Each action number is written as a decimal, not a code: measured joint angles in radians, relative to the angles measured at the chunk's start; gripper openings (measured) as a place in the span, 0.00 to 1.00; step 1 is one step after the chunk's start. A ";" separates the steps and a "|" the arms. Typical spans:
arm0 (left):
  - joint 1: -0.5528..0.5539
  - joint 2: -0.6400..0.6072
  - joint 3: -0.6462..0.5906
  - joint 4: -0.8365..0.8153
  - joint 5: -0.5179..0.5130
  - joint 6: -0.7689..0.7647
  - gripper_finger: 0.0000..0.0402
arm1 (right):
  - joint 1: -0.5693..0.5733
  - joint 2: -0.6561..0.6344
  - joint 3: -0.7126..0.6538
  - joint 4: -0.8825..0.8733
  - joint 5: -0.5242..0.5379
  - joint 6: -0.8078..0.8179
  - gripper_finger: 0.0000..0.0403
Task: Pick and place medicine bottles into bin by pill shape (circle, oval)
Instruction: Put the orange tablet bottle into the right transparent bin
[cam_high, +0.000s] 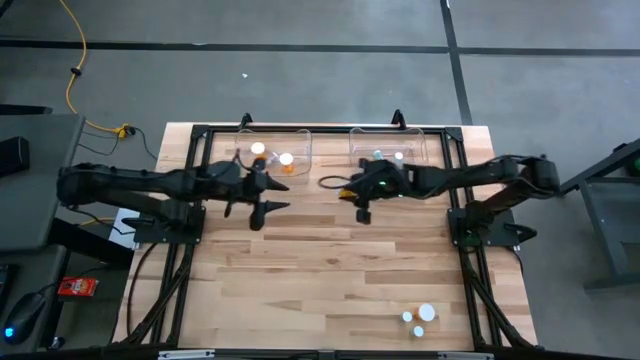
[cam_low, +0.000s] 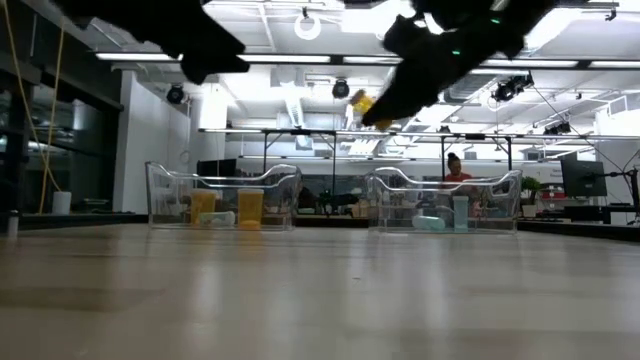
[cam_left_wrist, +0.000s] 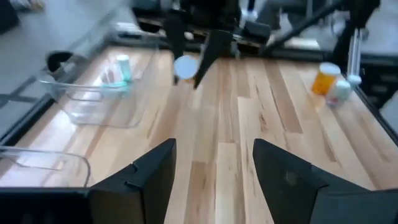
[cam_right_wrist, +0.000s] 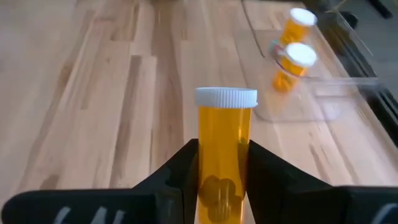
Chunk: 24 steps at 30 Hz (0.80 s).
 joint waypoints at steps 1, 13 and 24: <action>0.000 -0.026 -0.038 0.043 -0.012 -0.007 0.50 | -0.002 -0.038 -0.047 0.037 0.000 0.012 0.23; 0.000 -0.163 -0.514 0.845 -0.057 -0.113 0.50 | -0.037 -0.381 -0.283 0.118 0.323 0.095 0.23; 0.000 -0.165 -0.520 0.864 -0.082 -0.111 0.50 | -0.426 -0.177 -0.050 -0.274 0.131 0.249 0.23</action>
